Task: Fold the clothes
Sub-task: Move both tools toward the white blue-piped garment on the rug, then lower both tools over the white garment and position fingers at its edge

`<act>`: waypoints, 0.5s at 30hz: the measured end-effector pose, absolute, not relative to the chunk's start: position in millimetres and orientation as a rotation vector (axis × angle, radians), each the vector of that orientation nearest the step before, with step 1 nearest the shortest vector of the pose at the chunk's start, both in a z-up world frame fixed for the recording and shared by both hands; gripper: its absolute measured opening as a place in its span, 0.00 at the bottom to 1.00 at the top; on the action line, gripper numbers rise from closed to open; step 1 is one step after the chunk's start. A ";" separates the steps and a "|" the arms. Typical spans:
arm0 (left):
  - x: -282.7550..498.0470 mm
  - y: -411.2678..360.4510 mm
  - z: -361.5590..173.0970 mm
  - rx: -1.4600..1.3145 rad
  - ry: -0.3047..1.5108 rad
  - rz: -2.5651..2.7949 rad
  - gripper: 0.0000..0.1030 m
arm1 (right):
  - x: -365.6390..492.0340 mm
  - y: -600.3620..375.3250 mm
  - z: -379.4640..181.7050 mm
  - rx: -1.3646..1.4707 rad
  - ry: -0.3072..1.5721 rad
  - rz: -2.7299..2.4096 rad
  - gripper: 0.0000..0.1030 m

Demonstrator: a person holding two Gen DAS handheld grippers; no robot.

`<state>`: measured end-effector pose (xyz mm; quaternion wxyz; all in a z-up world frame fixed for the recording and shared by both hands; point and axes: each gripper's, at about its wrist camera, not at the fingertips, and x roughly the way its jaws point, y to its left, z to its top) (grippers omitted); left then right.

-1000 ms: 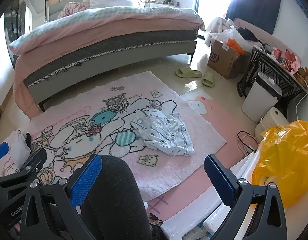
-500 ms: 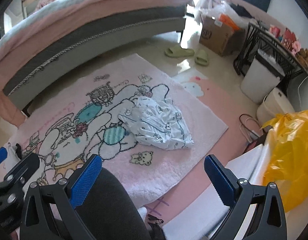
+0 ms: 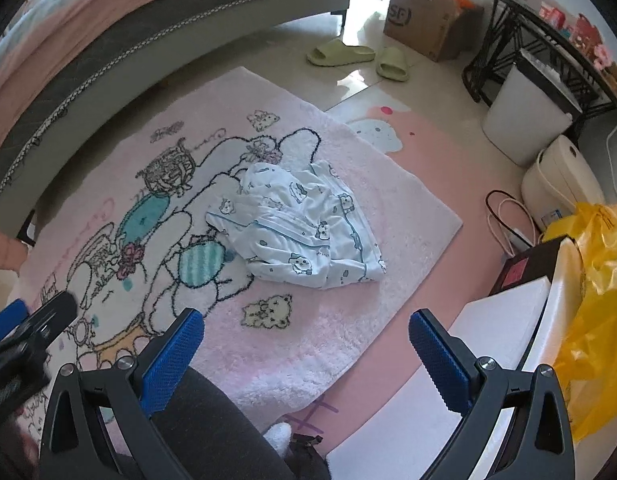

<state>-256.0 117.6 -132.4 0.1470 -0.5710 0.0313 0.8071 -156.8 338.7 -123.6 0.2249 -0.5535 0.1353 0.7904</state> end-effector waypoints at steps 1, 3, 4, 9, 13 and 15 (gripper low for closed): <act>-260.2 118.1 -135.8 -1.650 0.083 2.323 1.00 | -159.6 341.2 -123.4 -1.528 0.368 2.177 1.00; -268.0 120.3 -142.3 -1.660 0.085 2.326 1.00 | -166.2 346.0 -123.7 -1.533 0.360 2.174 1.00; -272.3 122.9 -145.6 -1.659 0.090 2.323 1.00 | -169.5 348.4 -123.8 -1.535 0.355 2.172 1.00; -287.0 141.0 -158.9 -1.643 0.123 2.325 1.00 | -186.4 363.3 -127.0 -1.555 0.353 2.170 1.00; -297.1 160.1 -178.1 -1.647 0.152 2.313 1.00 | -202.3 374.6 -131.9 -1.585 0.328 2.175 1.00; -301.8 173.2 -194.4 -1.661 0.159 2.287 1.00 | -208.5 382.8 -135.5 -1.603 0.367 2.193 1.00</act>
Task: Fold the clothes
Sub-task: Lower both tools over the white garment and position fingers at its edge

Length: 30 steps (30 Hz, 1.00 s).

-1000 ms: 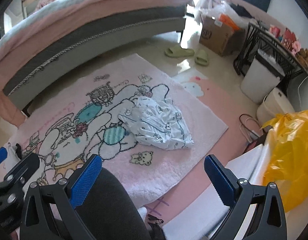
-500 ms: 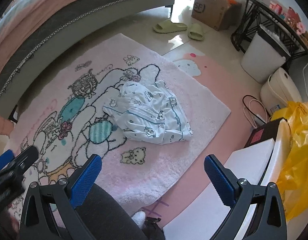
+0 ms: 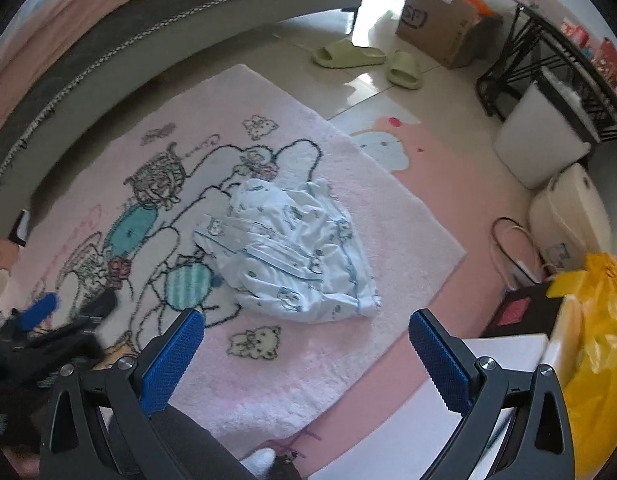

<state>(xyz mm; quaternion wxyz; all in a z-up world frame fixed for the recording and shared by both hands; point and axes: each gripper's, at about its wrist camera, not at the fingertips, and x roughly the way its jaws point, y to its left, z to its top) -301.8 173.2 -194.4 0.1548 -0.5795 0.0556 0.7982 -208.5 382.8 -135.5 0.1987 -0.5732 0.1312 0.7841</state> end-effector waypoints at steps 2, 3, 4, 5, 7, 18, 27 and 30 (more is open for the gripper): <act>-305.2 184.5 -208.7 -1.692 0.138 2.258 1.00 | -215.0 392.6 -142.0 -1.623 0.409 2.196 1.00; -307.8 191.7 -218.3 -1.717 0.120 2.238 1.00 | -218.1 397.1 -145.8 -1.630 0.425 2.195 1.00; -309.5 197.3 -224.9 -1.735 0.109 2.224 1.00 | -221.1 400.8 -149.8 -1.638 0.436 2.195 1.00; -312.6 205.1 -233.7 -1.762 0.100 2.212 1.00 | -224.0 404.2 -154.1 -1.646 0.445 2.197 1.00; -317.8 216.4 -248.6 -1.797 0.085 2.206 1.00 | -231.1 414.8 -166.7 -1.667 0.474 2.212 1.00; -337.3 241.8 -319.0 -1.993 -0.071 2.170 1.00 | -243.8 496.7 -269.1 -1.699 1.209 1.932 1.00; -313.1 271.4 -348.1 -2.059 -0.128 2.072 1.00 | -243.0 520.0 -319.9 -1.655 1.255 1.845 1.00; -305.8 286.7 -349.4 -2.003 0.042 2.130 1.00 | -238.8 524.2 -334.5 -1.645 1.271 1.860 1.00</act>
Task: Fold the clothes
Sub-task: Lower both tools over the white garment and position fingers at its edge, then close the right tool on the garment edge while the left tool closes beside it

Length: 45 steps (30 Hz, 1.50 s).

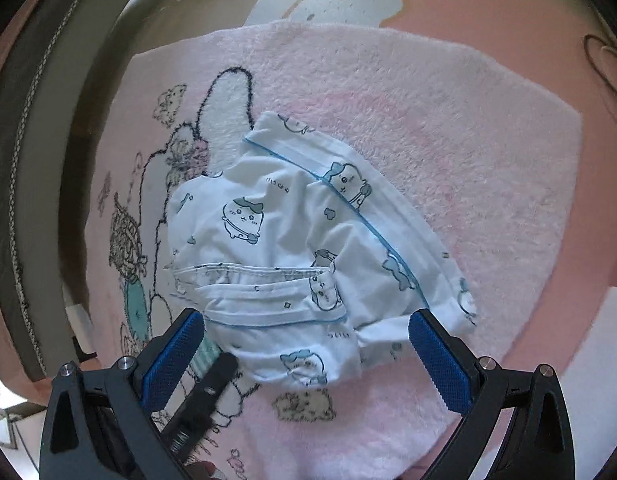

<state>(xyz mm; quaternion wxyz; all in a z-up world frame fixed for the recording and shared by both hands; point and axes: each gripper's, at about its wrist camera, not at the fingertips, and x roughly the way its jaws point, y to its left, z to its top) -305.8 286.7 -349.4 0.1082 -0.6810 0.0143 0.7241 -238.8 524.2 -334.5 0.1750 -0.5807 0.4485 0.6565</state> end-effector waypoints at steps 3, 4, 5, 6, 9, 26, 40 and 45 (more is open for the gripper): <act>-296.2 302.7 -340.3 -1.863 0.243 2.242 1.00 | -232.4 529.2 -347.6 -1.632 1.273 1.867 1.00; -291.5 310.8 -336.7 -1.796 0.327 2.273 1.00 | -229.9 531.2 -350.5 -1.626 1.272 1.867 1.00; -286.0 319.5 -334.8 -1.730 0.413 2.289 1.00 | -227.2 533.5 -352.6 -1.618 1.270 1.866 1.00; -280.3 328.2 -333.4 -1.664 0.498 2.299 1.00 | -223.6 537.0 -355.3 -1.610 1.263 1.859 1.00; -267.1 347.6 -343.4 -1.612 0.658 2.251 1.00 | -215.2 546.3 -363.5 -1.604 1.250 1.830 1.00; -253.8 364.9 -384.0 -1.660 0.747 2.244 1.00 | -179.0 574.3 -409.7 -1.460 1.634 1.639 1.00; -278.2 332.7 -404.4 -1.844 0.372 2.232 1.00 | -177.4 587.7 -411.6 -1.462 1.637 1.629 1.00; -285.6 325.0 -407.3 -1.872 0.289 2.216 1.00 | -183.6 585.2 -408.1 -1.510 1.543 1.660 1.00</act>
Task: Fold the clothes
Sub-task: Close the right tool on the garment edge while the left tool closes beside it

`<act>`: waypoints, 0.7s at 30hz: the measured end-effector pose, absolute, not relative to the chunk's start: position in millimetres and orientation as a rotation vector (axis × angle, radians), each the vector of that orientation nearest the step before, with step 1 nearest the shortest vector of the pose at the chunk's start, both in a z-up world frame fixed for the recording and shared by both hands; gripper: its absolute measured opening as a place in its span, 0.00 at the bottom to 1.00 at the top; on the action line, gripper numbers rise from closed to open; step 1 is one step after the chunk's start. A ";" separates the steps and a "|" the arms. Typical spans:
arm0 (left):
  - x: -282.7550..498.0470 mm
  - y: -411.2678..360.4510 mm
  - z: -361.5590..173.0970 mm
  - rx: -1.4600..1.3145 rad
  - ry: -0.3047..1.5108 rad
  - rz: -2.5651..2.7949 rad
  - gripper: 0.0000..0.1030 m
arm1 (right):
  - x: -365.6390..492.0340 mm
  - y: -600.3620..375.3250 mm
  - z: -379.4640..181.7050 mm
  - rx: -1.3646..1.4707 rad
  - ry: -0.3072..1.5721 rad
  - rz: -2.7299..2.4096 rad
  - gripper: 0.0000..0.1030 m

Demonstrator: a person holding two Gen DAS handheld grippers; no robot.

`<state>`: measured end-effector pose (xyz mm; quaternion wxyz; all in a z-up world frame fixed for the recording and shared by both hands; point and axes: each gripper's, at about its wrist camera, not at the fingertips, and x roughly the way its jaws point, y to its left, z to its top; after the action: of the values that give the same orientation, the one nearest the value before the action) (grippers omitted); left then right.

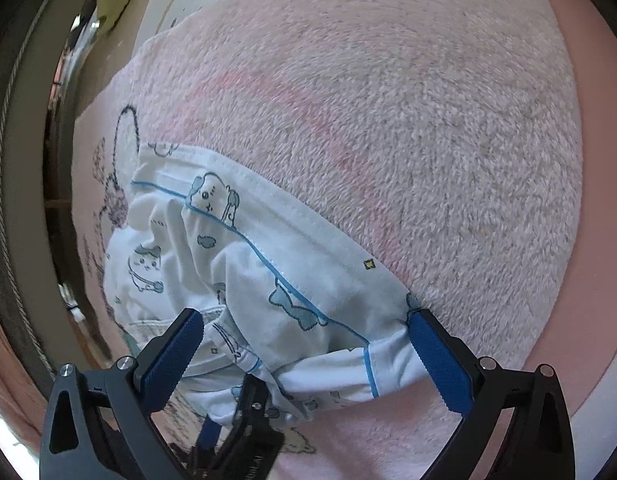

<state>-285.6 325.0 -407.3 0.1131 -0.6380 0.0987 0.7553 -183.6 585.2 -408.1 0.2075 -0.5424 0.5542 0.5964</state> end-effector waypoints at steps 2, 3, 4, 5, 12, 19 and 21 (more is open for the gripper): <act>-286.0 327.2 -405.0 -1.836 0.314 2.207 0.96 | -183.4 584.2 -406.2 -1.505 1.511 1.673 1.00; -286.0 328.6 -403.8 -1.816 0.327 2.203 0.88 | -183.1 583.8 -405.1 -1.498 1.496 1.679 1.00; -285.2 330.8 -402.1 -1.796 0.337 2.193 0.84 | -183.4 583.1 -404.1 -1.499 1.477 1.685 1.00; -284.1 333.2 -400.4 -1.777 0.345 2.182 0.76 | -184.1 582.4 -403.0 -1.503 1.455 1.692 1.00; -290.0 337.6 -396.9 -1.755 0.323 2.120 0.44 | -192.6 568.5 -396.4 -1.577 1.214 1.751 0.99; -290.1 340.0 -393.3 -1.747 0.307 2.077 0.29 | -200.6 548.4 -384.3 -1.634 0.922 1.762 0.70; -291.1 333.6 -394.1 -1.742 0.307 2.073 0.28 | -212.0 546.4 -381.8 -1.652 0.908 1.775 0.56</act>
<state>-291.1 333.6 -394.1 0.2066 -0.6255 0.1101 0.7443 -212.0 546.4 -381.8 0.2727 -0.6140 0.3373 0.6594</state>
